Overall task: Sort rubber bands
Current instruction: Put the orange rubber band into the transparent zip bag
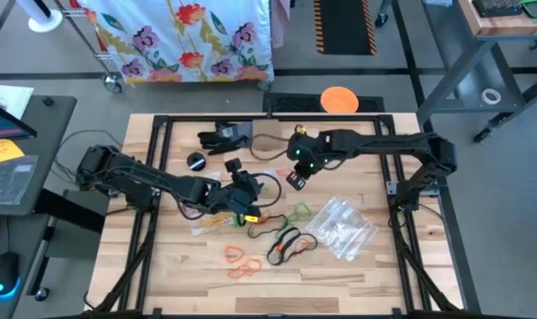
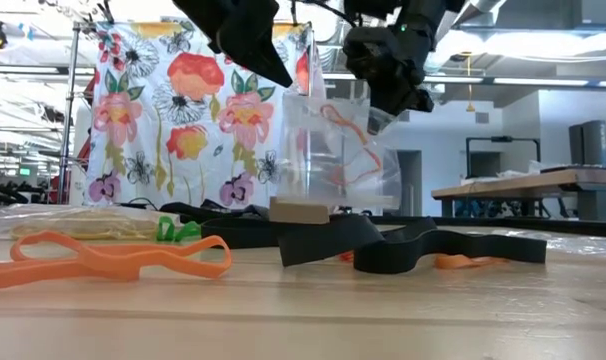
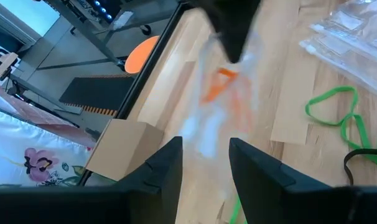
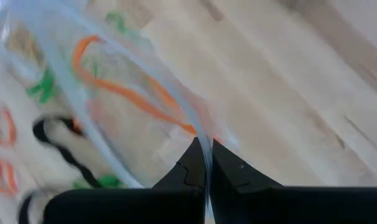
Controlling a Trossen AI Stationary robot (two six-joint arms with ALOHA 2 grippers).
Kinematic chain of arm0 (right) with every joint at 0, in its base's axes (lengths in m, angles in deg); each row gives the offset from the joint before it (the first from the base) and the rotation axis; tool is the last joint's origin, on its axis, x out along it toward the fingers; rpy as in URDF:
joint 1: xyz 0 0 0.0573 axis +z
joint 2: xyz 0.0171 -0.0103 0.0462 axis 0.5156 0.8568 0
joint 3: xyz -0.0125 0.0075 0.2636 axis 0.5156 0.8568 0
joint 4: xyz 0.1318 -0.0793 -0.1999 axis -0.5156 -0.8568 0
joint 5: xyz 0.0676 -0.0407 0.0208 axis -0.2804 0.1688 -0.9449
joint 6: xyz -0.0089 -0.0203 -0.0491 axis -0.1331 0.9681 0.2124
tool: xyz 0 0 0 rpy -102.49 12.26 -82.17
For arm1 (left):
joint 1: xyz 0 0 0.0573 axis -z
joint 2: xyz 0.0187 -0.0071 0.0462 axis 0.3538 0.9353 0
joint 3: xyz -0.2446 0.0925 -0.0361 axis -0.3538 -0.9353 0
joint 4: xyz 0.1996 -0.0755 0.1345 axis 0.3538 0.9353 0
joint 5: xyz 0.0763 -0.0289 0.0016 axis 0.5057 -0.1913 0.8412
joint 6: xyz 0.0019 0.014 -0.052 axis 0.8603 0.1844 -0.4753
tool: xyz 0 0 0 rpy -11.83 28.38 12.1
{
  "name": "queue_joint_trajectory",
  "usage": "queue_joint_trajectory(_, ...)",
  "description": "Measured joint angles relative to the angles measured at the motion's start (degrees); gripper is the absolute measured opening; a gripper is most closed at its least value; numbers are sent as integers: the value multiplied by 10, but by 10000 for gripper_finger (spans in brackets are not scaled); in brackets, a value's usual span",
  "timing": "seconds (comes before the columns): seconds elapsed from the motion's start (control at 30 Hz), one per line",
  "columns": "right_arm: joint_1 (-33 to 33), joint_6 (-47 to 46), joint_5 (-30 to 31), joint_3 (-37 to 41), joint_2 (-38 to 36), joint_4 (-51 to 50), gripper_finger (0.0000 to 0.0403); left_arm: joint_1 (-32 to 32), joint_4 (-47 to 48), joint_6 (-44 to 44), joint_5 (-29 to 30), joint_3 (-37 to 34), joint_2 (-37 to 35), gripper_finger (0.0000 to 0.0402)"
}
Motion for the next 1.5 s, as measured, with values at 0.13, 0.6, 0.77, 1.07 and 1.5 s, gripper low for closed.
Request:
queue_joint_trajectory(0.13, -8, -111, 37, 0, 0, -4, 0, 0, 1, -3, 0, 0, 0, 125)
queue_joint_trajectory(0.6, -36, -53, 22, 0, 0, 18, 0, 0, 8, -12, 0, 0, 0, 125)
queue_joint_trajectory(0.77, -51, -87, 7, 0, -1, 12, 0, 0, 8, -12, 0, 0, 0, 125)
queue_joint_trajectory(1.07, -69, -3, -16, 0, 0, 30, 0, 0, 9, -14, 0, 0, 0, 125)
queue_joint_trajectory(1.5, -65, 22, -25, 0, 0, 28, 3, 1, 17, -18, 0, 0, 0, 125)
